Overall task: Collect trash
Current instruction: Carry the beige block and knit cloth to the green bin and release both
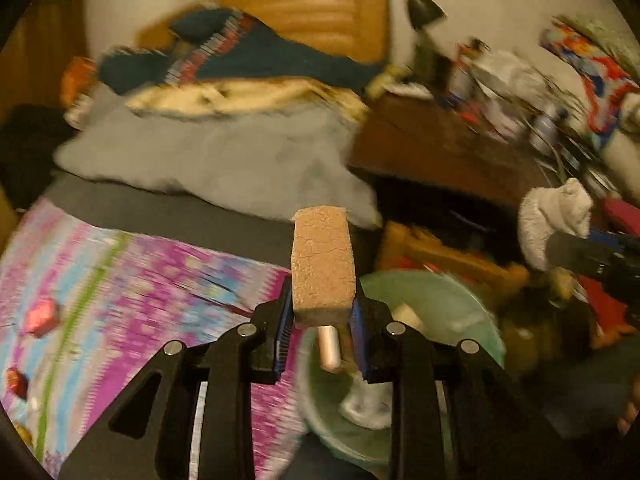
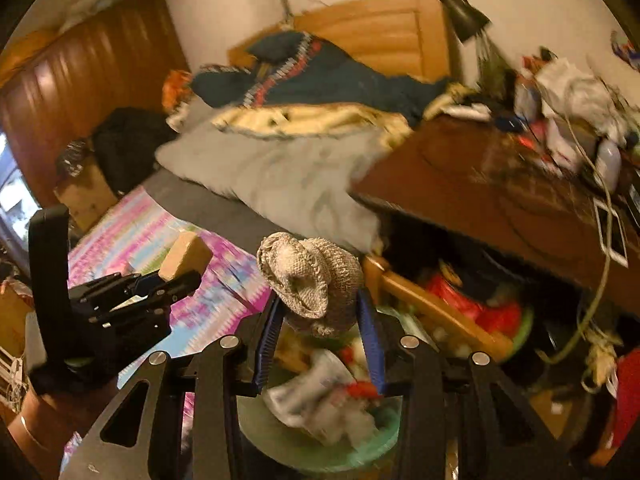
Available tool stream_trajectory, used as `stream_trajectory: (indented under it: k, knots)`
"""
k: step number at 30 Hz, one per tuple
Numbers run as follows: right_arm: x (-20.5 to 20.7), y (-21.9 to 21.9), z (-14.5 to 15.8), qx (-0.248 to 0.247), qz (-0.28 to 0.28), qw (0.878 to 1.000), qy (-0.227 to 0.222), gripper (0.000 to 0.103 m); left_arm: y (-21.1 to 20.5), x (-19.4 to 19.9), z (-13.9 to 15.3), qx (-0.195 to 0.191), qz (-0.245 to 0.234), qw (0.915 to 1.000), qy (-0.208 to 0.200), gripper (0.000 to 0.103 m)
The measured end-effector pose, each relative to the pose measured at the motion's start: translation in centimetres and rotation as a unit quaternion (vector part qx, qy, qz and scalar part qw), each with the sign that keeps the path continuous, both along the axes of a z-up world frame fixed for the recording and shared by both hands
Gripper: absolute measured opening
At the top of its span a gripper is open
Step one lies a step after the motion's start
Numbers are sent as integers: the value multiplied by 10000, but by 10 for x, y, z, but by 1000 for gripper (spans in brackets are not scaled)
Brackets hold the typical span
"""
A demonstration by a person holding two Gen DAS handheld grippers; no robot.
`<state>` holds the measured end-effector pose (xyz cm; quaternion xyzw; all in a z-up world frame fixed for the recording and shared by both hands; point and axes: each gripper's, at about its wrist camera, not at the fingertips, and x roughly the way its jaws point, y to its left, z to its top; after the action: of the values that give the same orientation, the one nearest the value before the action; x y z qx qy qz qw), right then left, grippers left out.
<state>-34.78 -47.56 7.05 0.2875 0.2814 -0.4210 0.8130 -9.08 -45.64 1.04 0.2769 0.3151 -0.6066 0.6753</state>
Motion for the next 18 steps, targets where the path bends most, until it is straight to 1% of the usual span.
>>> stream_trajectory:
  k: [2, 3, 5, 9, 11, 14, 15, 16, 17, 18]
  knots:
    - [-7, -2, -17, 221, -18, 9997, 135, 39, -3, -9, -18, 245, -259, 9994, 36, 25]
    - [-6, -2, -24, 296, -20, 9994, 169, 39, -4, -14, -31, 432, -433, 9981, 81, 25]
    - [-9, -2, -42, 501, -23, 9984, 253, 39, -2, -22, -46, 690, -601, 9957, 158, 25]
    - [-3, 3, -65, 792, 20, 9962, 354, 39, 3, -32, -67, 938, -700, 9930, 126, 25]
    - [-3, 6, -70, 858, 45, 9957, 352, 39, 4, -32, -71, 1002, -695, 9925, 104, 25]
    - [-2, 4, -72, 934, 73, 9953, 251, 42, 2, -32, -68, 999, -691, 9926, 83, 26]
    - [-1, 3, -71, 959, 118, 9950, 235, 48, 1, -33, -67, 970, -718, 9927, 83, 30]
    - [1, 3, -72, 953, 205, 9949, 254, 62, 1, -33, -68, 986, -729, 9924, 63, 40]
    - [1, 3, -72, 899, 175, 9953, 305, 70, -2, -32, -69, 1030, -702, 9922, 32, 71]
    - [0, 4, -71, 765, 102, 9965, 337, 73, -2, -30, -68, 995, -628, 9931, -5, 78]
